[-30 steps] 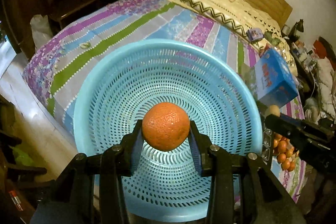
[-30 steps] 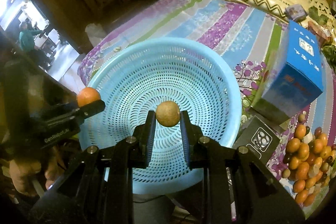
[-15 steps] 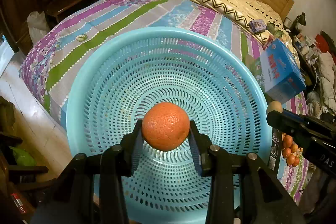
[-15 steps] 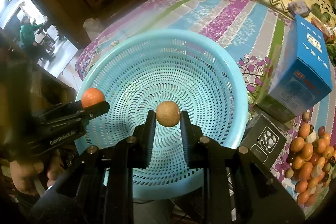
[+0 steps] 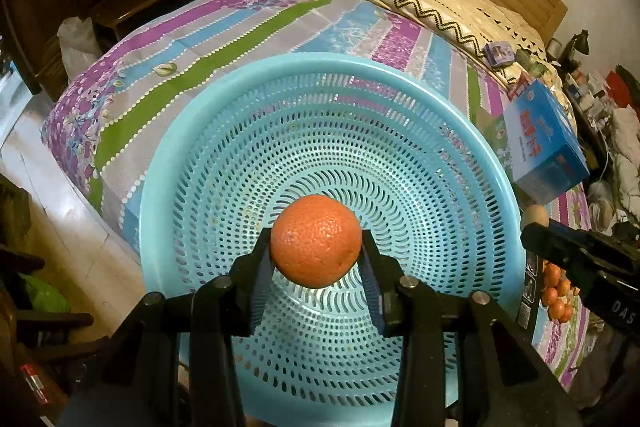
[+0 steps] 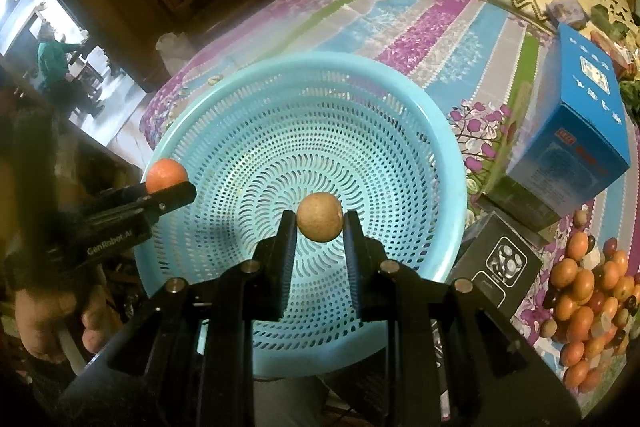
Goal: Organize fruits
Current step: 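Open both grippers to drop the orange and brown fruit into the colander, then move both grippers back from the colander to the fruit heap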
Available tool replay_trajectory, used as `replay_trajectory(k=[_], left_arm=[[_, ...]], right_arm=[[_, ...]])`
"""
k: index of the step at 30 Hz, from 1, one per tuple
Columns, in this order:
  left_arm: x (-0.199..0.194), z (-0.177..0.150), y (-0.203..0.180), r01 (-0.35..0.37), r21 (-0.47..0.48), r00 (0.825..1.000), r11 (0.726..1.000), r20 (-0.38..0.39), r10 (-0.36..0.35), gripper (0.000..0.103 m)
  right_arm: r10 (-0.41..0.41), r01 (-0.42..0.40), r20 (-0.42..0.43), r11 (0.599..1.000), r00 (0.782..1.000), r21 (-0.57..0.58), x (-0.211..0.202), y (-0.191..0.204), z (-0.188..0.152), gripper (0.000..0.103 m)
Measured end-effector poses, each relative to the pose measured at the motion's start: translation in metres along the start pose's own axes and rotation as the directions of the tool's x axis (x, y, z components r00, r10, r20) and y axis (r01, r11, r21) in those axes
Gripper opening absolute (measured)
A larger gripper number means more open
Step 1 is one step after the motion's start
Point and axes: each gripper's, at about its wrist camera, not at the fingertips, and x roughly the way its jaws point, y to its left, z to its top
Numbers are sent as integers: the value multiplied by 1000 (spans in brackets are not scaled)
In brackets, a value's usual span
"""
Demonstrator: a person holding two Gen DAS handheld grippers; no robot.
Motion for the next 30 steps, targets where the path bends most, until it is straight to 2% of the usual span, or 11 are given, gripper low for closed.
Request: replay_trajectory(k=[13,21,22,24,25,26,27,28,30], left_arm=[[8,-3,-5,-9,19,1000,1000,-20,10,42],[22,-6,-6,-17,25,998,1000,-61,18,42],[24,-7,-5,-19,24,998,1000,-67,21,42],[27,-7,-5,-22,24,997,999,-73,23,48],[27,-8,-4,-22,24,997,999,-69,23,55],[27,-8,-4,-20,22,998,1000,-62,22,57],[26,-7,-3,-20,18,998,1000,-58,21,57],[25,-6,-2,-17,8,999,1000,-48,17,57],[19,-6,0,1,-19,1000,1000,-5,-1,57]], right_arm=[[10,-10,-15,1000,1000,-6,7,-3,-1,25],[20,-21,-34,1000,999,-21,12,-2,-4,26],[23,-24,-36,1000,999,-19,13,-2,-4,29],[32,-32,-33,999,999,-15,14,-3,-4,54],[30,-31,-25,999,999,-18,13,-3,-4,69],[29,-30,-18,999,999,-21,11,-2,-4,72],[36,-36,-1,999,999,-23,7,-2,-4,72],[51,-50,42,999,998,-21,-3,-3,-3,72],[40,-39,180,999,983,-9,-39,-13,1,72]])
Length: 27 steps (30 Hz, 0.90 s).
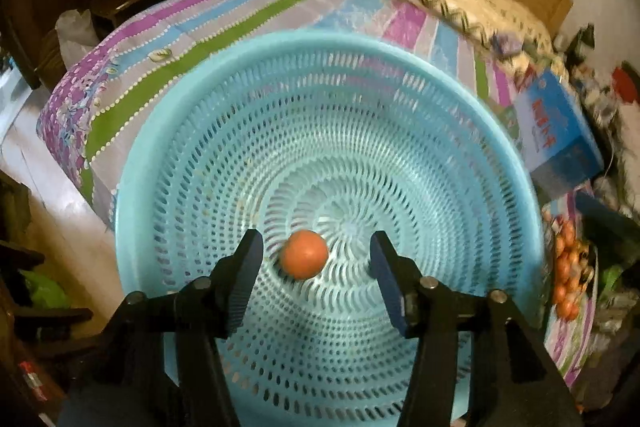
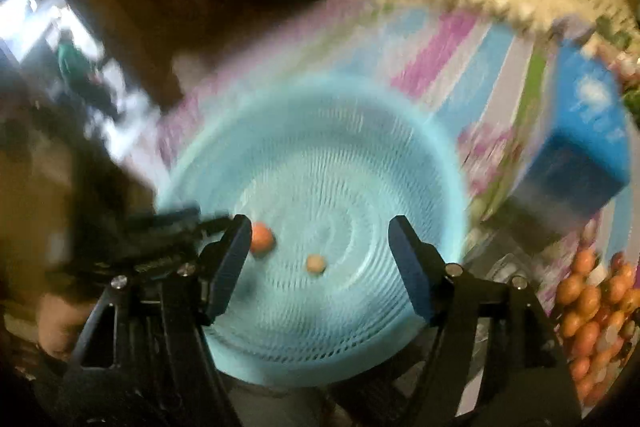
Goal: Organize fruits
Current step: 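Move both grippers back from the colander to the fruit heap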
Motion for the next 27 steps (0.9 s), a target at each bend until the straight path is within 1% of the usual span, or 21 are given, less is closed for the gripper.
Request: replay_trajectory(k=[1,2,3,4,5,6,7,8,9,11,12,13,14,15,16,17,20,22,24,25,27], left_arm=[[-5,0,-1,13,-7,999,1000,30,-13,57],[-12,-1,-5,24,-2,997,1000,68,-24,57],[-21,-3,-11,28,12,992,1000,120,-29,57],[-29,-5,-19,34,26,984,999,172,-38,59],[-36,-9,-27,54,36,975,998,212,-61,65],[-42,-12,-37,94,49,963,994,249,-104,67],[-48,-18,-52,141,74,946,987,283,-156,67],[-52,-22,-62,161,99,936,982,300,-184,67],[-57,-30,-78,186,138,918,973,329,-222,67],[-66,-48,-104,232,210,869,950,395,-300,68],[-69,-61,-119,261,252,839,932,417,-348,70],[-70,-70,-128,279,283,821,918,425,-381,71],[-70,-77,-136,291,305,808,907,429,-403,71],[-67,-85,-145,303,330,795,894,429,-428,71],[-63,-92,-153,308,359,790,881,419,-447,71],[-57,-97,-161,303,386,793,871,404,-455,71],[-36,-108,-179,261,468,812,844,367,-454,71],[-21,-106,-187,260,491,821,831,340,-458,71],[-8,-103,-198,262,504,828,823,321,-459,71],[-4,-104,-202,265,508,828,820,316,-463,71],[7,-102,-210,275,502,832,820,303,-464,71]], right_arm=[[-31,30,72,999,997,13,-19,-7,3,72],[-83,77,156,996,984,40,-40,-18,5,78],[-148,133,234,988,961,76,-60,-28,4,91],[-248,216,322,968,914,131,-82,-43,-1,98],[-324,275,369,944,871,180,-96,-53,-7,103],[-409,333,409,910,816,247,-109,-66,-19,103],[-458,358,417,885,785,297,-115,-76,-29,103],[-493,366,395,860,775,356,-117,-90,-42,103],[-505,354,365,842,782,407,-115,-100,-55,103],[-502,332,318,823,804,460,-104,-112,-77,103],[-496,336,285,822,821,460,-95,-115,-87,103],[-491,346,257,823,832,450,-87,-115,-94,103],[-491,365,228,825,841,431,-79,-118,-102,103],[-496,380,211,824,842,420,-77,-118,-108,103],[-502,391,200,822,842,415,-77,-123,-114,103],[-505,398,184,816,843,419,-76,-128,-120,103],[-519,399,157,787,840,470,-81,-145,-131,103],[-531,403,144,769,835,496,-83,-153,-135,103],[-536,406,136,759,833,509,-83,-158,-139,103],[-541,409,134,756,830,511,-83,-160,-140,103],[-544,413,128,751,829,515,-85,-165,-143,103]])
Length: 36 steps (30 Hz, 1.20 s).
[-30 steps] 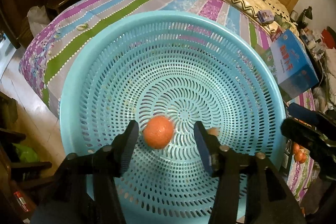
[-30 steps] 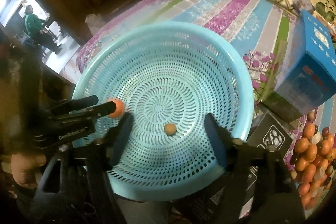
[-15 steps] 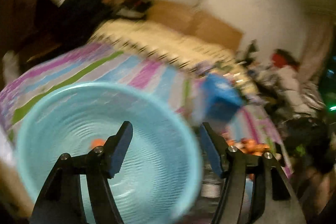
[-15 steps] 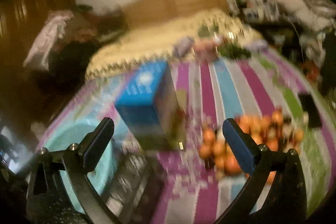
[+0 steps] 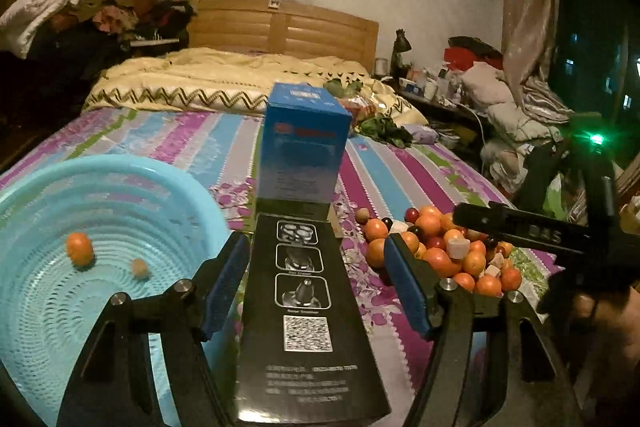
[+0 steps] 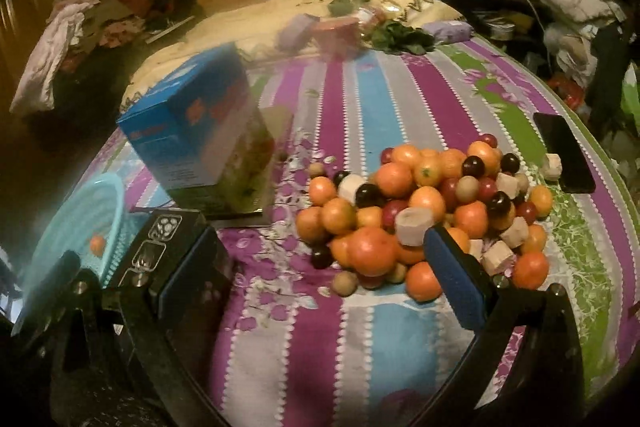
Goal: Organize fruits
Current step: 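Move both grippers back from the colander to the fruit heap, then grasp an orange with the left gripper while the right gripper grasps another large orange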
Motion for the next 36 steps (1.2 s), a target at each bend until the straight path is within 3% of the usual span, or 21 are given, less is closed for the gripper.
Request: replay_trajectory(k=[8,14,16,20,24,27,30,36], left_arm=[[21,-6,-4,-28,-15,999,999,-36,28,71],[-2,-7,-16,-46,0,999,999,-28,46,72],[-10,-6,-26,-38,5,999,999,-17,39,77],[-10,-5,-64,35,50,998,998,-49,-32,78],[6,-13,-114,153,106,981,982,-137,-138,79],[36,-29,-137,220,69,946,973,-257,-196,79],[59,-46,-142,191,1,925,982,-336,-179,79],[68,-70,-134,127,-44,906,991,-402,-134,79]], right_arm=[[-3,4,-28,999,1000,38,5,-28,-1,103],[30,-29,-46,1000,998,12,-4,-48,-9,103],[7,-8,-54,1000,999,-11,-9,-62,-19,103],[-63,61,-65,997,996,-36,-23,-95,-42,103],[-112,108,-73,992,991,-60,-37,-128,-60,101],[-82,78,-102,996,991,-46,-40,-149,-67,87],[29,-31,-176,999,984,-8,-29,-165,-73,47],[181,-200,-248,978,952,-55,10,-148,-71,43]])
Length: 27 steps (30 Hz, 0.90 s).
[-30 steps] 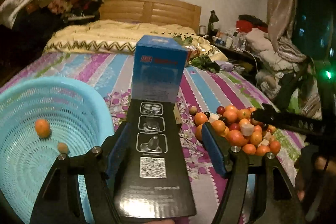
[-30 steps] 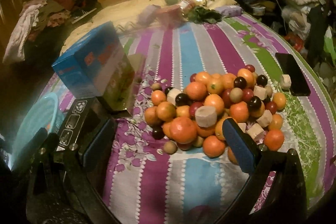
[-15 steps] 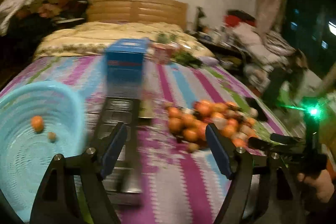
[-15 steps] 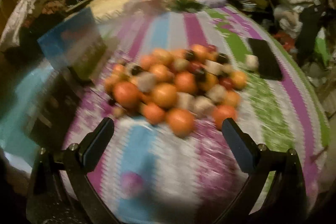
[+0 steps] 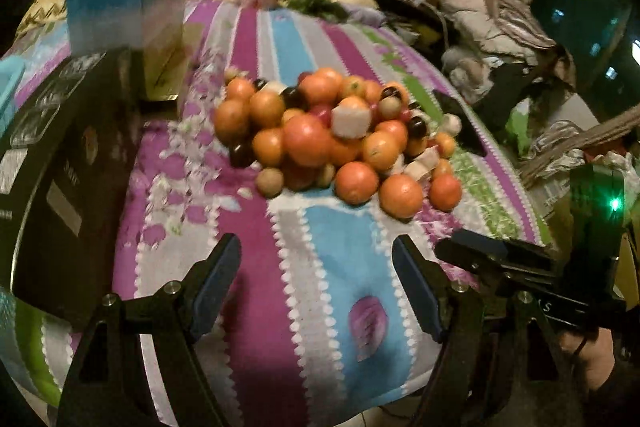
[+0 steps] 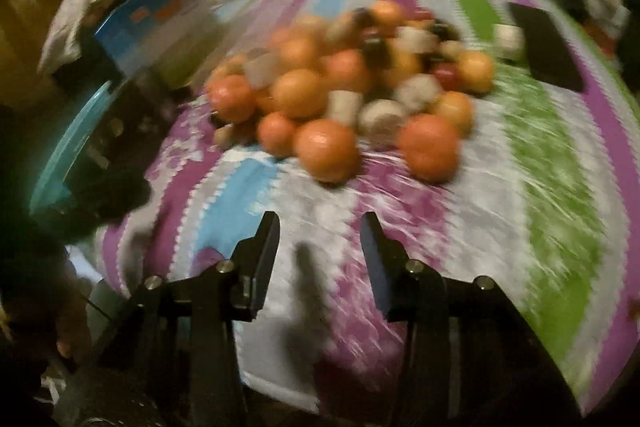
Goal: Organize fruits
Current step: 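Grasp an orange with the left gripper while the right gripper grasps another large orange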
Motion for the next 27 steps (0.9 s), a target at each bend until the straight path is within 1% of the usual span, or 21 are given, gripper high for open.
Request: replay_trajectory(k=[3,4,6,8,9,10,12,16,18,20,21,22,23,25,27], left_arm=[[2,-3,9,-24,-34,1000,999,-20,23,79],[4,-3,10,-31,-40,999,999,-25,30,79],[5,-2,11,-37,-46,999,998,-29,35,79],[6,0,12,-41,-44,999,998,-31,40,79],[7,1,11,-46,-42,999,998,-31,44,79],[10,3,11,-45,-41,998,998,-33,44,79],[14,8,9,-40,-36,999,999,-31,39,79],[26,20,11,-33,-30,999,999,-15,32,79],[37,23,19,-46,-34,999,998,-24,45,74],[49,26,26,-50,-37,998,998,-50,48,60],[55,27,28,-61,-24,996,998,-64,59,57],[58,28,26,-54,-9,996,999,-74,53,48],[60,29,22,-30,9,996,1000,-86,30,39],[61,30,3,48,73,994,996,-103,-40,38],[64,28,-18,106,128,989,986,-118,-91,38]], right_arm=[[-64,65,25,997,998,-38,18,7,11,44],[-68,69,28,997,997,-33,23,6,14,44],[-82,83,23,996,996,-27,35,6,20,49],[-104,105,15,994,994,-38,46,7,22,48],[-107,108,6,993,994,-39,49,4,22,44],[-113,113,2,993,994,-36,51,1,21,44],[-109,109,18,994,994,-31,46,-1,18,42],[-70,70,47,998,996,3,25,-6,6,42],[-53,52,46,998,998,19,15,-9,-2,42],[-44,43,45,999,998,27,6,-11,-9,41],[-39,38,49,999,998,30,1,-12,-11,41],[-38,36,53,999,998,31,-3,-13,-14,41],[-39,37,57,999,998,30,-6,-13,-15,41],[-38,36,63,999,997,31,-11,-14,-17,34],[-34,31,69,999,997,36,-15,-17,-16,33]])
